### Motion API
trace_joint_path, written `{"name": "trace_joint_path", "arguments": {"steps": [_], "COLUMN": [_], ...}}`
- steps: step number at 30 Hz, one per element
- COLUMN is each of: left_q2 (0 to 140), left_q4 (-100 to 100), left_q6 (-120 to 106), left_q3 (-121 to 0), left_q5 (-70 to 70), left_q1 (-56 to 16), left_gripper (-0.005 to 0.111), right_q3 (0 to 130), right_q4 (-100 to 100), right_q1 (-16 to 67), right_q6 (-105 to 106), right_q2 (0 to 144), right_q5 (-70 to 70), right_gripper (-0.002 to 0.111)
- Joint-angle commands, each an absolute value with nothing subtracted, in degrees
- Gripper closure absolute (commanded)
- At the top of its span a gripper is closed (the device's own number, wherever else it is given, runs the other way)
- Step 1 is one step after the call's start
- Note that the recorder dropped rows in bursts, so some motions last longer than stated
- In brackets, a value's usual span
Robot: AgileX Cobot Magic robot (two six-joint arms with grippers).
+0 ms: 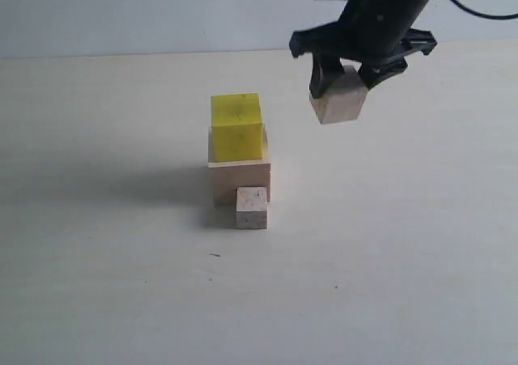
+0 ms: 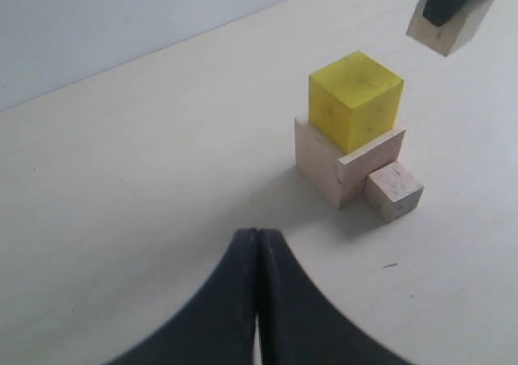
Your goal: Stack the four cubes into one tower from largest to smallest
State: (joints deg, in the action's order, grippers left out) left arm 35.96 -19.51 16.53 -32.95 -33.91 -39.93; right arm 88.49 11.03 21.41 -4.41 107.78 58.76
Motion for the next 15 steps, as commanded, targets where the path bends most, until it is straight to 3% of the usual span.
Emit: {"name": "trace_joint_path", "arguments": {"steps": [1,7,15], "left_q2": [35.6,35.6,34.7], "left_q4": [-19.5,-19.4,-19.2], "left_q6": [16.9,16.9,16.9], "left_q3": [-32.7,-32.7,-32.7], "left_q5": [-32.7,-32.7,-32.7], "left_q1": [-39.9,-39.9,-39.9], "left_gripper": [0.107,0.107,0.107], "right_q3": [88.4,92.2,107.4], "right_q4": [22.7,17.2,6.2], "right_q1": [21.9,30.3,36.3], "right_q6": [-5.8,-14.9,-23.9], "right_q2": [100.7,100.2,108.4], "right_q5": [59.9,59.2,70.0], "right_gripper": [0.108,0.108,0.108]}}
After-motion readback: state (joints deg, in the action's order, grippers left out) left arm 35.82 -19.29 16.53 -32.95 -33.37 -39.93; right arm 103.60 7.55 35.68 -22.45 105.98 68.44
